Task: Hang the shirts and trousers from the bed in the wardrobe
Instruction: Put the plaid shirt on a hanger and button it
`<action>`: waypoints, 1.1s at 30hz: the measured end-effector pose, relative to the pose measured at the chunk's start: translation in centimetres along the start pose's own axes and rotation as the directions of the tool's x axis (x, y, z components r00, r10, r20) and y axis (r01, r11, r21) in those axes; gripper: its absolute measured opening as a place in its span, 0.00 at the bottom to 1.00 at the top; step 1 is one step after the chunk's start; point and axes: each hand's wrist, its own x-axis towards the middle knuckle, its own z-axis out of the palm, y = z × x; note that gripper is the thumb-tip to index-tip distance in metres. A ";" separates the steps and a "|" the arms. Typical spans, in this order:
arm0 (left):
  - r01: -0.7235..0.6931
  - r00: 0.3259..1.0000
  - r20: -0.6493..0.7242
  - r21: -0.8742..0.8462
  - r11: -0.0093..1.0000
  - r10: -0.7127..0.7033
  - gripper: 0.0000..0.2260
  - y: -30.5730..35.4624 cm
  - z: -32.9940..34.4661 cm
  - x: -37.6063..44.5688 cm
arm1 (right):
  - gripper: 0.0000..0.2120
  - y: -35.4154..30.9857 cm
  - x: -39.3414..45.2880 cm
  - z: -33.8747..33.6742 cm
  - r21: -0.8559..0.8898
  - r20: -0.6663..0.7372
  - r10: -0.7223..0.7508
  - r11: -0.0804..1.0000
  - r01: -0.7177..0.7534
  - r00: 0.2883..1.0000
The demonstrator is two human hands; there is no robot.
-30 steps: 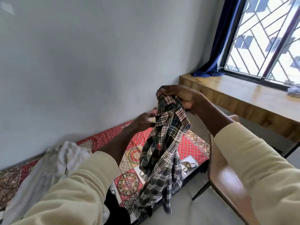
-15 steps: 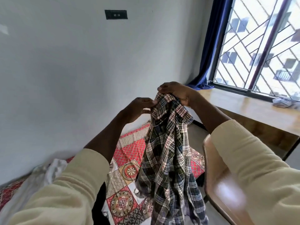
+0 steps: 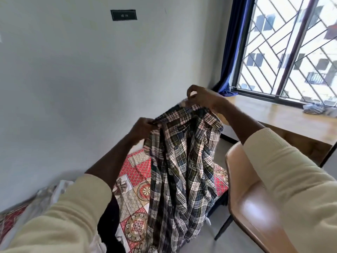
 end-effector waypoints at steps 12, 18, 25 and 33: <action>-0.067 0.932 -0.252 0.588 0.806 0.261 0.09 4.8 -3.8 1.2 | 0.12 5.5 -1.1 8.3 -0.801 -0.294 -0.335 0.598 -0.039 0.895; -0.160 0.951 -0.100 0.654 0.739 0.294 0.08 7.0 -6.1 -0.5 | 0.08 2.9 -0.1 13.0 -0.008 -0.413 0.047 0.998 -0.056 0.910; -0.075 0.997 0.043 0.801 0.594 0.068 0.14 6.4 -11.3 -2.2 | 0.22 3.4 -0.9 12.7 -0.493 0.012 -0.283 0.833 0.252 0.959; 0.071 0.951 -0.219 0.840 0.539 0.217 0.10 3.0 -12.5 -3.5 | 0.10 10.2 -0.8 13.1 -0.609 -0.431 -0.122 0.770 -0.189 0.894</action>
